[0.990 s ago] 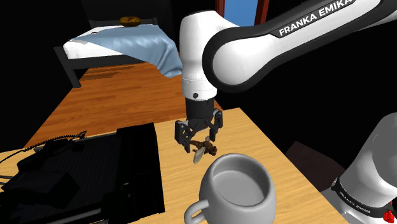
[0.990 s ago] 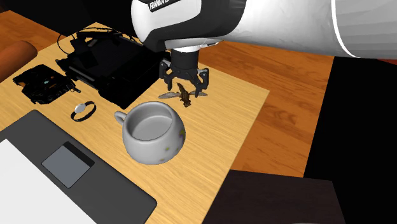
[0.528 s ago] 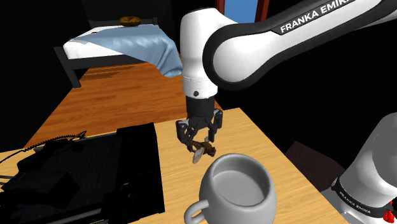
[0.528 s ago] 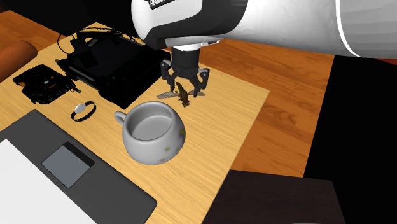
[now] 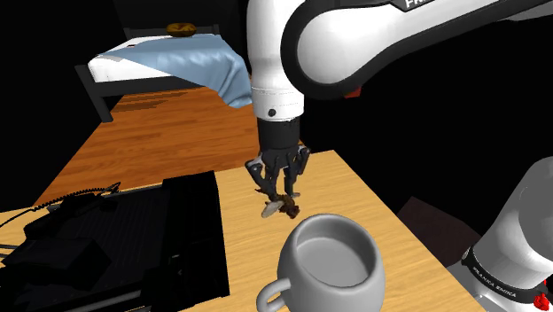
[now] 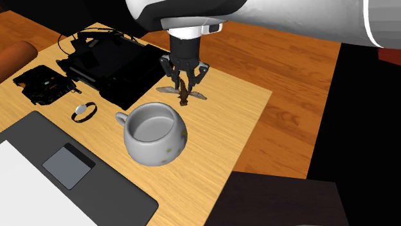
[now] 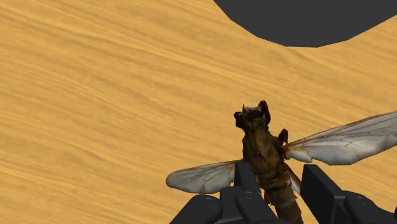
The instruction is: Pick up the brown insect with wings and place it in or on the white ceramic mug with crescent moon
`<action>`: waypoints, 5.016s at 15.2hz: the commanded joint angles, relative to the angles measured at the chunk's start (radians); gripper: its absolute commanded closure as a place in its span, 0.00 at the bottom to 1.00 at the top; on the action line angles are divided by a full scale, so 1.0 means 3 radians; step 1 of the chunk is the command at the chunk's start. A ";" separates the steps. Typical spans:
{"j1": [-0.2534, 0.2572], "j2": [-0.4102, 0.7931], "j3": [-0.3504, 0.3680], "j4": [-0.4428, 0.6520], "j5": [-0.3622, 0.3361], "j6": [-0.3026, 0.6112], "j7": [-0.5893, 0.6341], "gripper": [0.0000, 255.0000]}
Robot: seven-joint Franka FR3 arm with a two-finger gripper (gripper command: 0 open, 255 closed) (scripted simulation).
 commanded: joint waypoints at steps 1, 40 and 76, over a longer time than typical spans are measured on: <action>-0.0004 -0.0032 -0.0013 0.0064 0.0009 -0.0098 -0.0003 1.00; -0.0099 0.0208 0.0272 -0.0006 -0.0528 0.0101 0.1954 1.00; 0.0004 -0.0289 0.0296 0.0959 -0.0235 -0.1261 0.2105 1.00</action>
